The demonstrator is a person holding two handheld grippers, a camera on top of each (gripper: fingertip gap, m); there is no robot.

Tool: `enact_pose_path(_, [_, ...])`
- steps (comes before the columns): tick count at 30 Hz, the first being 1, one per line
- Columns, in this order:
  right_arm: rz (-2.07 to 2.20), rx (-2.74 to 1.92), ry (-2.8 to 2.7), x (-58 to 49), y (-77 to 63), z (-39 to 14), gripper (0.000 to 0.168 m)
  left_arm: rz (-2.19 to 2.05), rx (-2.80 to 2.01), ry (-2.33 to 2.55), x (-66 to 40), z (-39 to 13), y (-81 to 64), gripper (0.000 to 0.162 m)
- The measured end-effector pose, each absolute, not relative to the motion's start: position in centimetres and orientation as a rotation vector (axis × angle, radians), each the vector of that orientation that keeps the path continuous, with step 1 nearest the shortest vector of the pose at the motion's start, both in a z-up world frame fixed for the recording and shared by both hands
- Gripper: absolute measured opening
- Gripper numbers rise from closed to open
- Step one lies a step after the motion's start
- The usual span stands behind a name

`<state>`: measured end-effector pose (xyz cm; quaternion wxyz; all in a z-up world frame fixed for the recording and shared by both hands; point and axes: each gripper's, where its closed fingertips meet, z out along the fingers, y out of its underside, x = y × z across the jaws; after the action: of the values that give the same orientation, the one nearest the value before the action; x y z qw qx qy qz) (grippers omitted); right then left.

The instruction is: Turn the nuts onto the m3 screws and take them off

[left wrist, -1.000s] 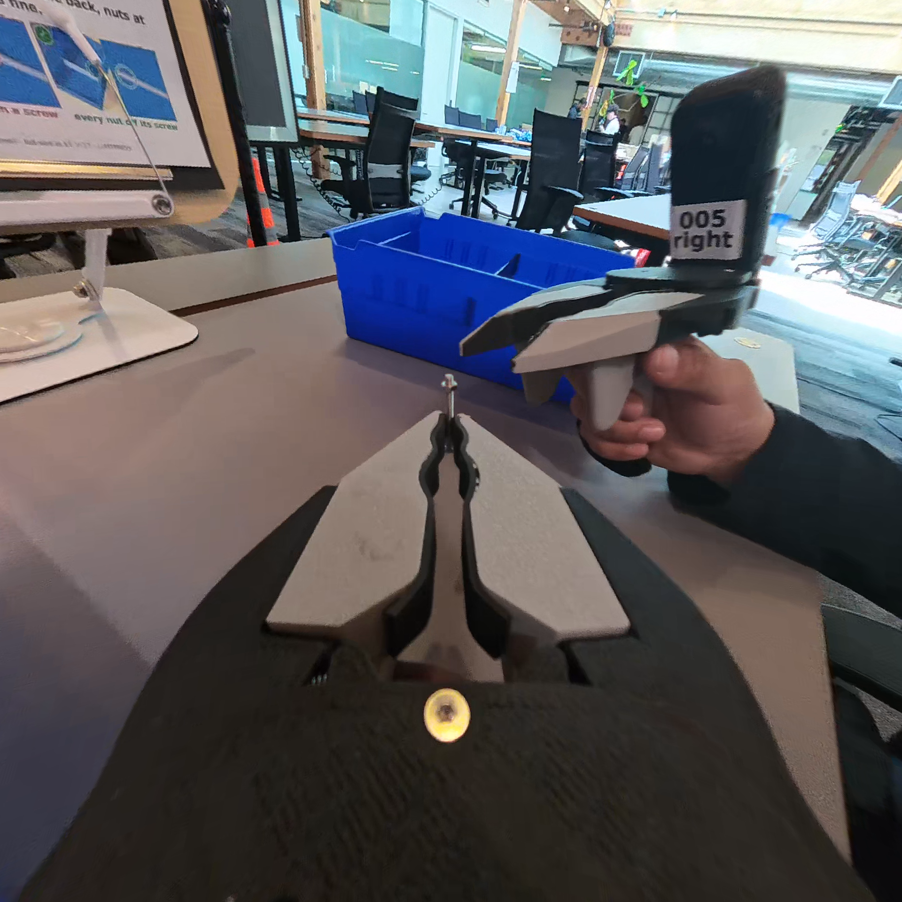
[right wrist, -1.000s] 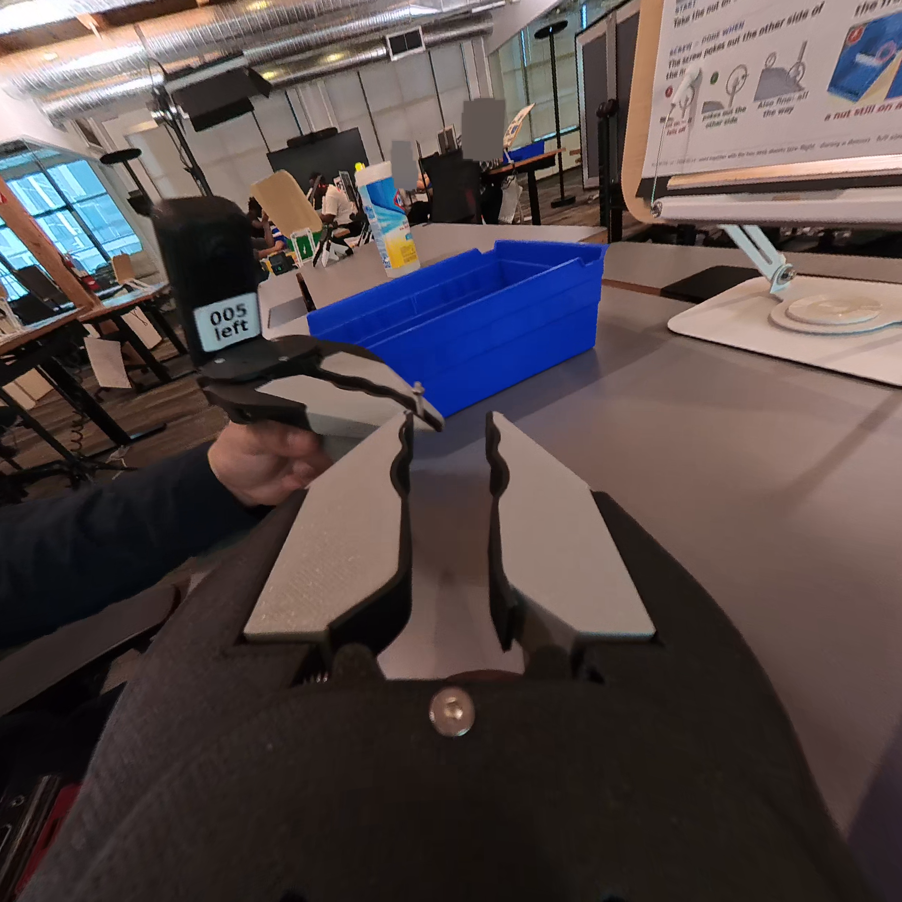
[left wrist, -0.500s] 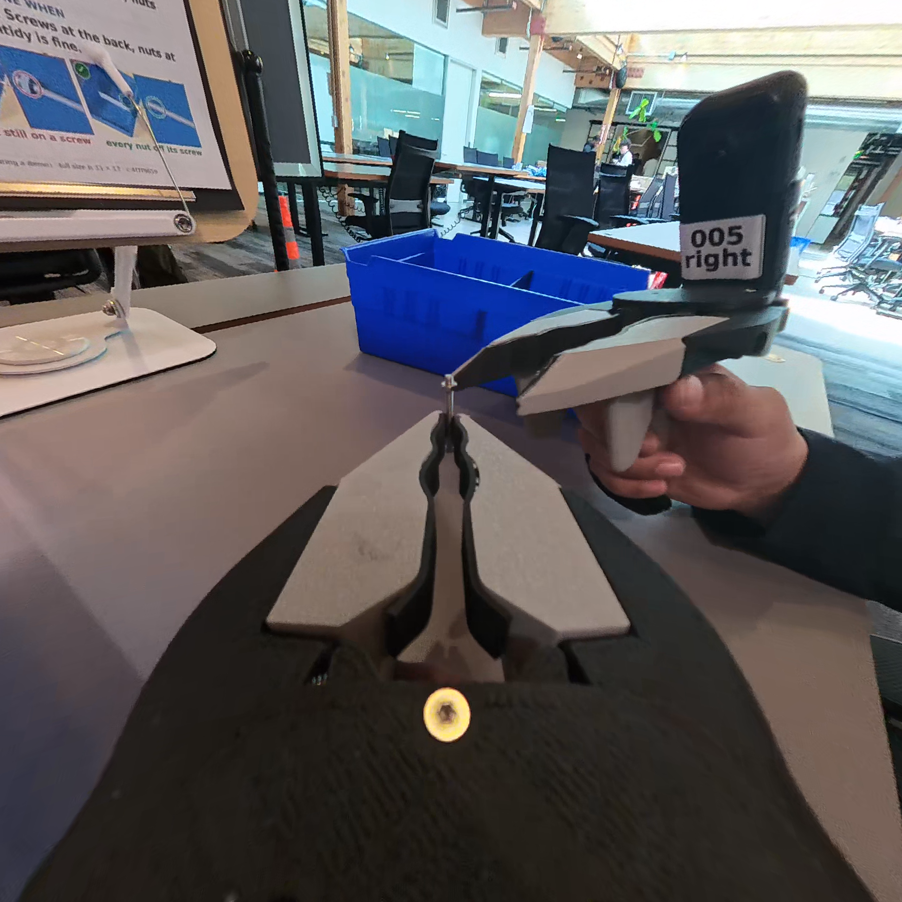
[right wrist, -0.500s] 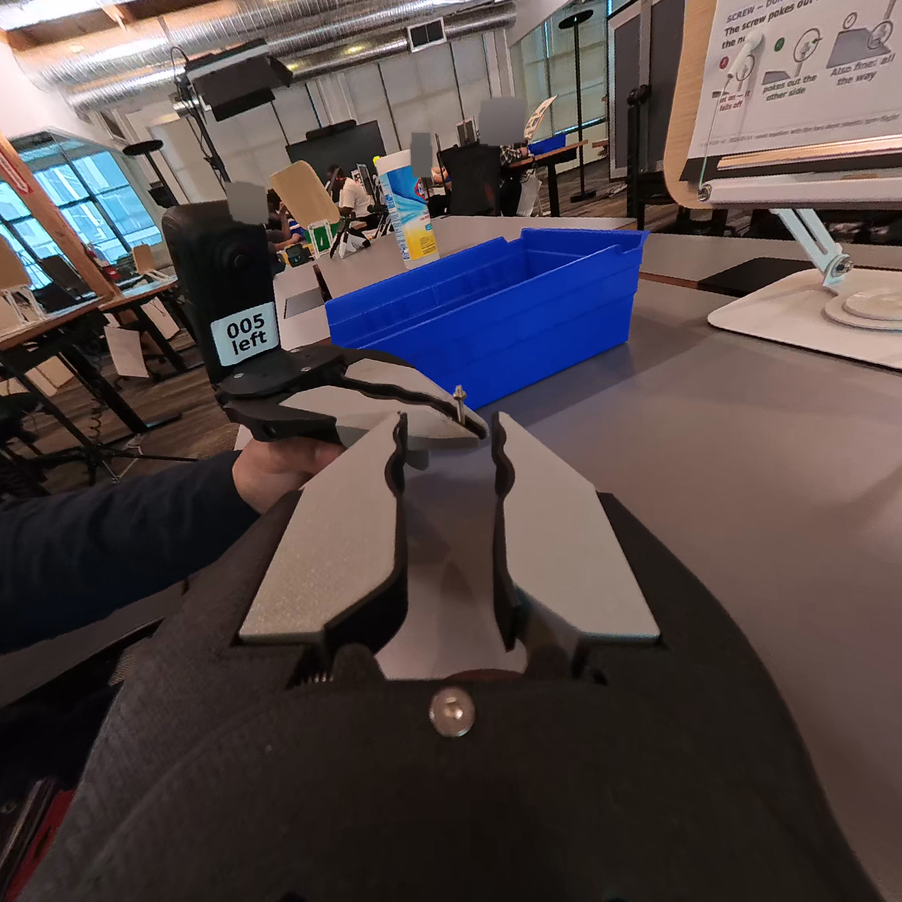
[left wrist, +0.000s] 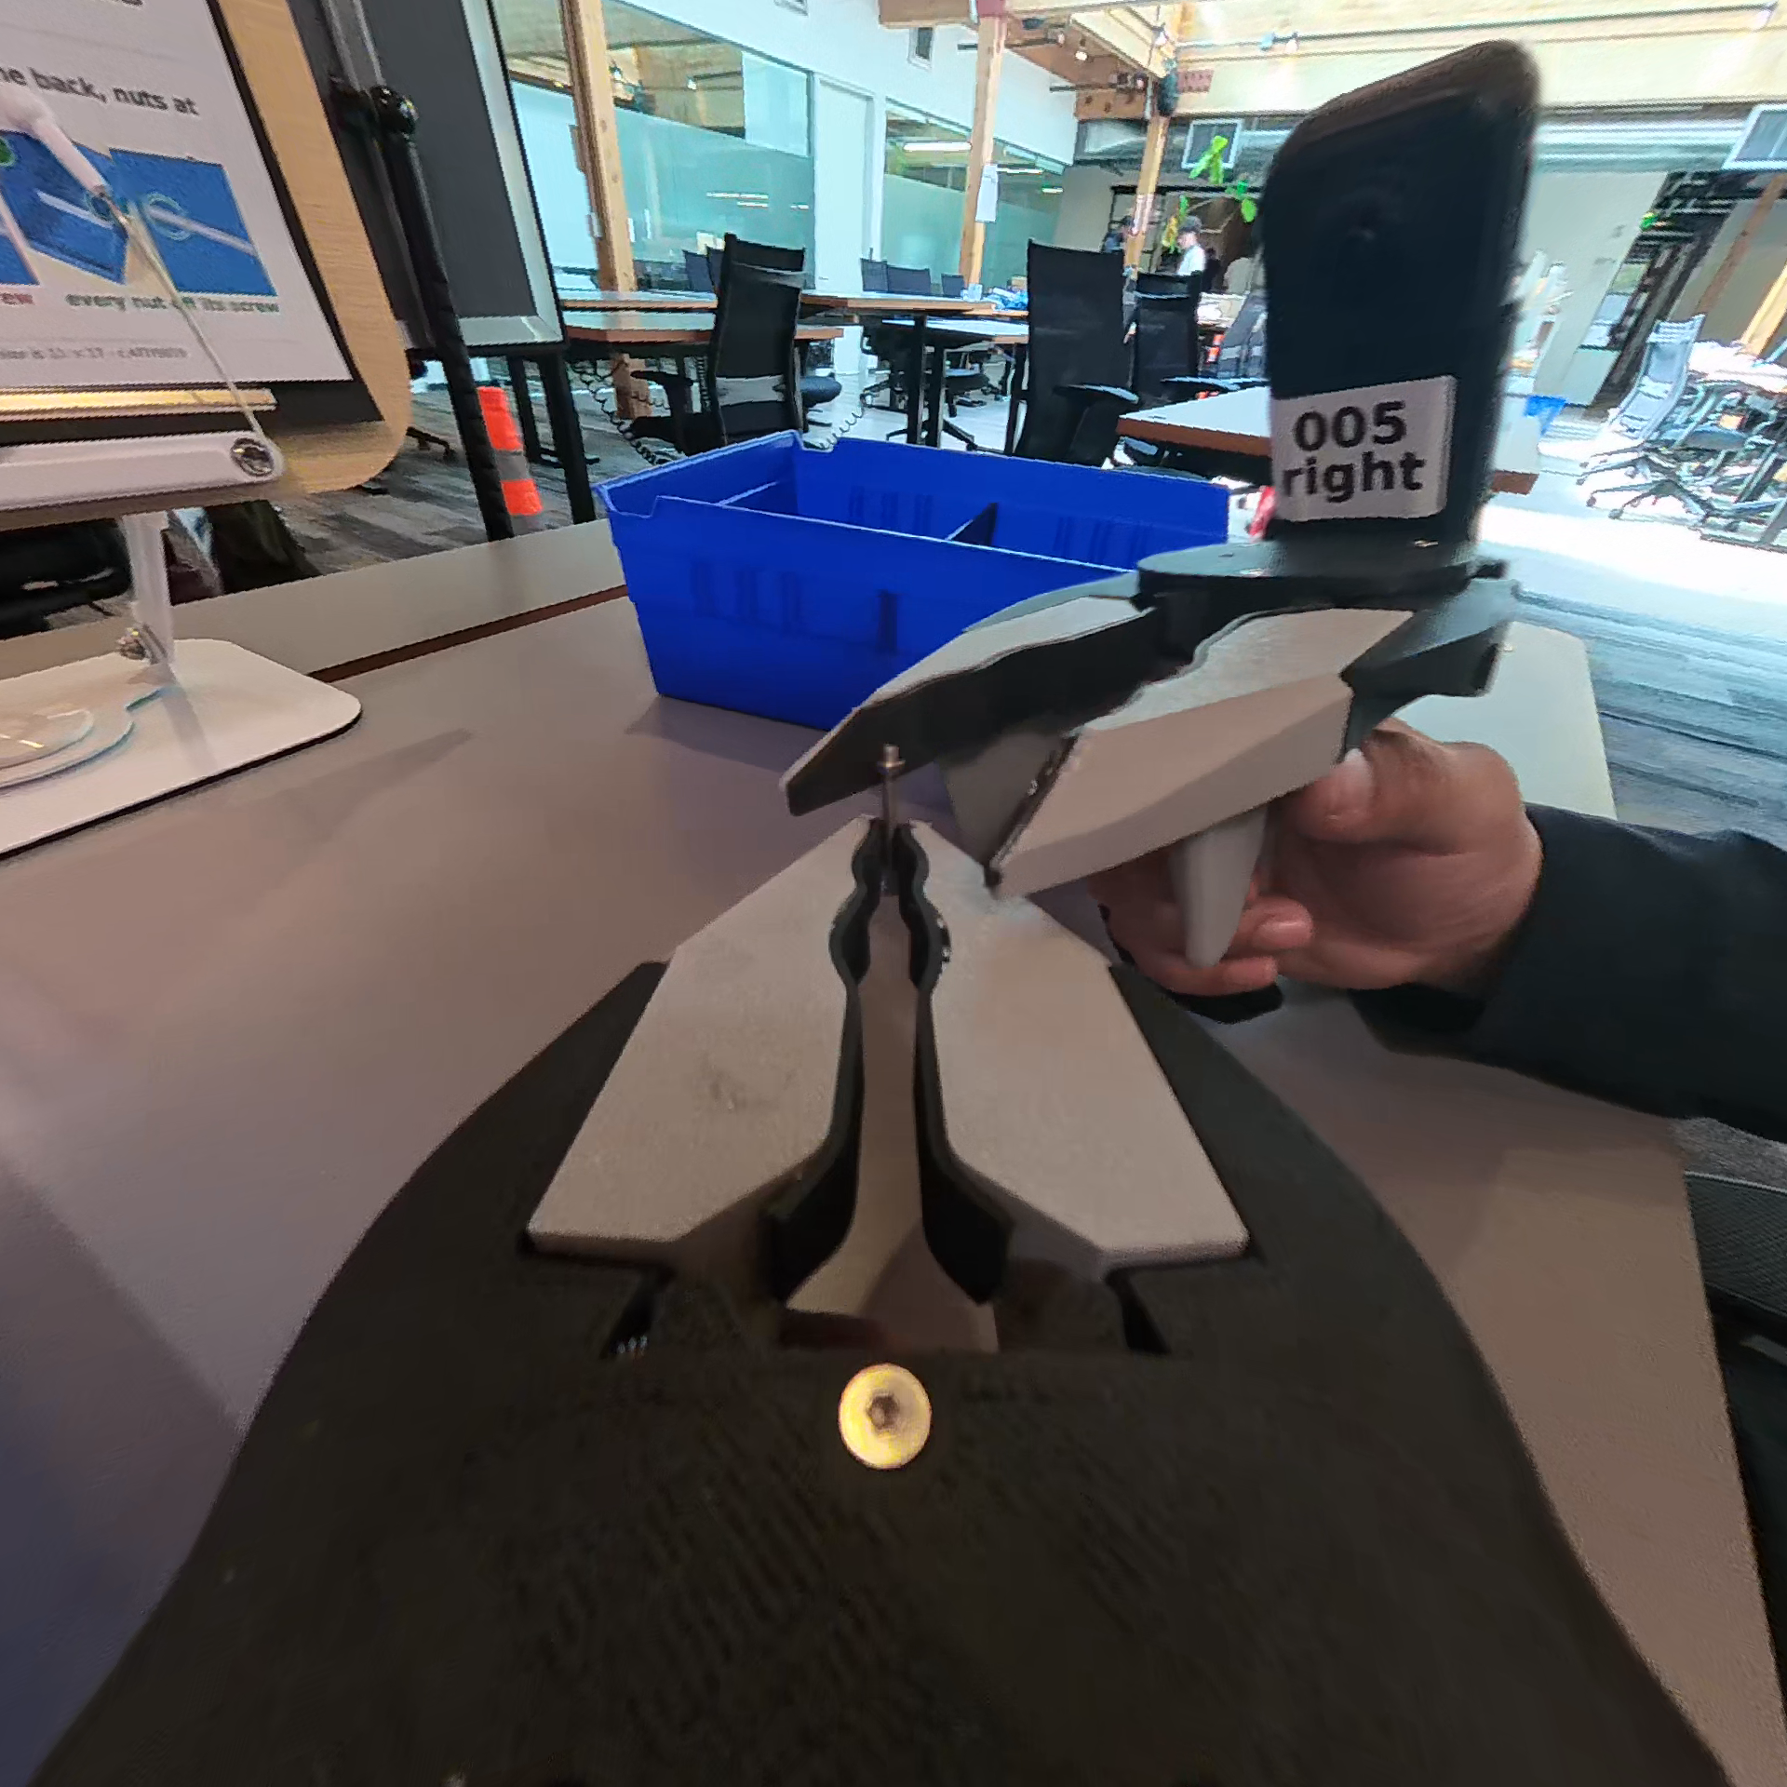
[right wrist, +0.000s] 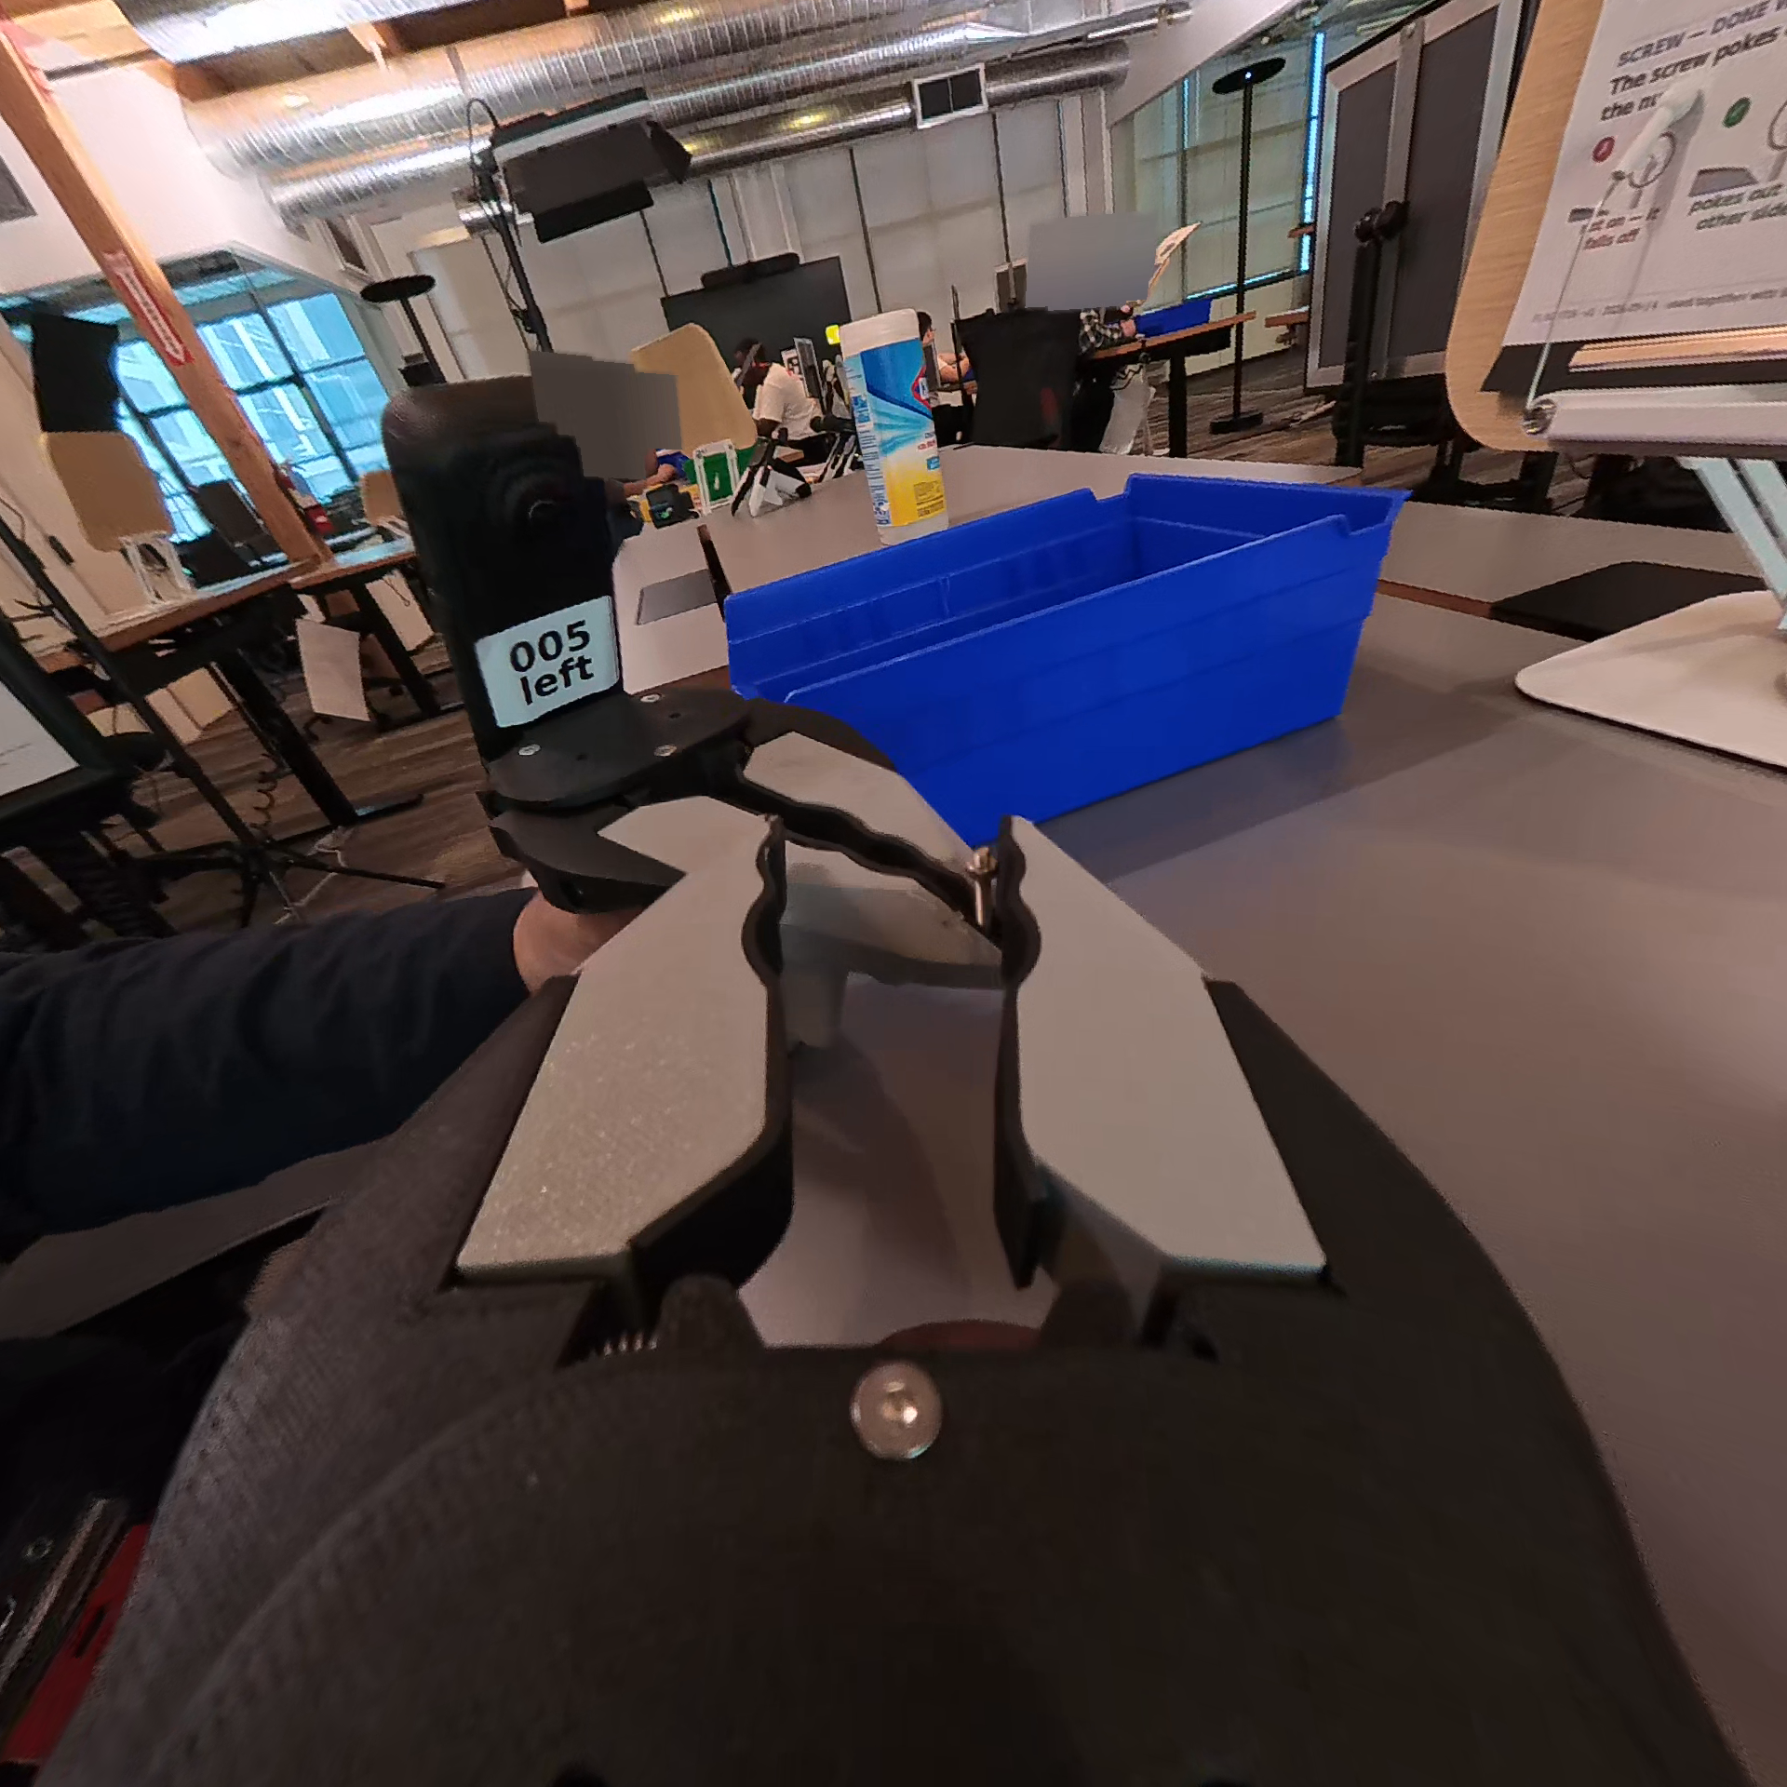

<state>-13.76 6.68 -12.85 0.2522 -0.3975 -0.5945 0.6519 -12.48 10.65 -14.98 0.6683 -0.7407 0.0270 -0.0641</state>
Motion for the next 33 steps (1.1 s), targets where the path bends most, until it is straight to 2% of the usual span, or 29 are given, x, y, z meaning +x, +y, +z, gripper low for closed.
enact_pose_path(4, [1.87, -1.09, -1.647, -13.5, 5.9, -12.8, 0.045, -0.142, -1.646, 0.124, -11.4, -14.5, 10.6, 0.0])
enact_pose_path(13, [1.743, -1.052, -1.561, -13.3, 7.9, -11.8, 0.032, -0.064, -1.67, 0.02, -13.7, -15.0, 10.5, 0.0])
enact_pose_path(25, [1.761, -1.051, -1.501, -13.2, 8.4, -11.2, 0.031, -0.08, -1.654, 0.015, -13.7, -14.7, 10.4, 0.001])
enact_pose_path(33, [1.721, -1.061, -1.59, -13.7, 7.1, -12.6, 0.032, -0.046, -1.66, 0.062, -13.1, -14.8, 10.5, 0.0])
